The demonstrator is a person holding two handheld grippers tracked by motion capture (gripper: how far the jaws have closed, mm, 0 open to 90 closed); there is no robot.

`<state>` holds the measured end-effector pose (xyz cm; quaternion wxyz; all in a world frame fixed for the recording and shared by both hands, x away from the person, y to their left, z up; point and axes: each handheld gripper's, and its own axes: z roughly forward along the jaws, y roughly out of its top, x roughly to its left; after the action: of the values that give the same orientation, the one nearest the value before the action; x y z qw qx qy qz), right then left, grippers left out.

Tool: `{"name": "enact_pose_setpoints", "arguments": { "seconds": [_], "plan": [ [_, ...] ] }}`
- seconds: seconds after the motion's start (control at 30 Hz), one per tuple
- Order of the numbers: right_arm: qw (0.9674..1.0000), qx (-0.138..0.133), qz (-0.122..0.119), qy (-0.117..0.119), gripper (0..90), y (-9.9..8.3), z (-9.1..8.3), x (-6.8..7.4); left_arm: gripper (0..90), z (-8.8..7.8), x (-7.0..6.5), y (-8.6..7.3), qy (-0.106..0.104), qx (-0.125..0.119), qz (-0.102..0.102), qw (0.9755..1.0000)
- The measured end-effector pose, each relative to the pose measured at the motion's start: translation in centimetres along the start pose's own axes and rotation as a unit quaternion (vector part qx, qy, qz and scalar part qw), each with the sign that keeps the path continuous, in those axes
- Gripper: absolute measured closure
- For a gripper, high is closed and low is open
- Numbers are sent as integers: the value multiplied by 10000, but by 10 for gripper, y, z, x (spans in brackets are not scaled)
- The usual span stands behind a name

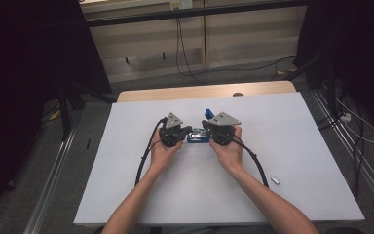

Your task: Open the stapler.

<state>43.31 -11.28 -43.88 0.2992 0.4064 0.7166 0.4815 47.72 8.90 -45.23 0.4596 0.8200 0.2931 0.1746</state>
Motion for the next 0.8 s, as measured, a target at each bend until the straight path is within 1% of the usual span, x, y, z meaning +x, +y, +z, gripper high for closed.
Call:
{"name": "enact_pose_setpoints", "arguments": {
  "seconds": [0.2,0.27,0.4,0.6,0.63,0.67,0.7,0.8],
  "plan": [
    [10000,-32,53,-38,900,0,-4,-5,900,0,0,0,8,6,-8,10000],
    [9999,-41,73,-55,900,0,-4,-4,900,0,-1,0,17,12,-2,10000],
    [9997,-83,189,-131,900,-1,-4,-2,900,0,-1,0,8,0,-2,10000],
    [9996,-71,221,-154,900,-1,-5,-2,900,0,-1,0,9,3,22,10000],
    [9995,-78,229,-193,900,-1,-5,-2,900,0,0,0,8,2,20,10000],
    [9995,-90,270,-167,900,-1,-5,-4,900,0,0,0,6,-14,16,10000],
    [9992,-101,324,-194,900,-1,-6,-5,900,0,0,0,0,-19,-1,10000],
    [9993,-85,306,-195,900,-1,-8,-7,900,0,0,0,-10,-7,-6,10000]
  ]
}}
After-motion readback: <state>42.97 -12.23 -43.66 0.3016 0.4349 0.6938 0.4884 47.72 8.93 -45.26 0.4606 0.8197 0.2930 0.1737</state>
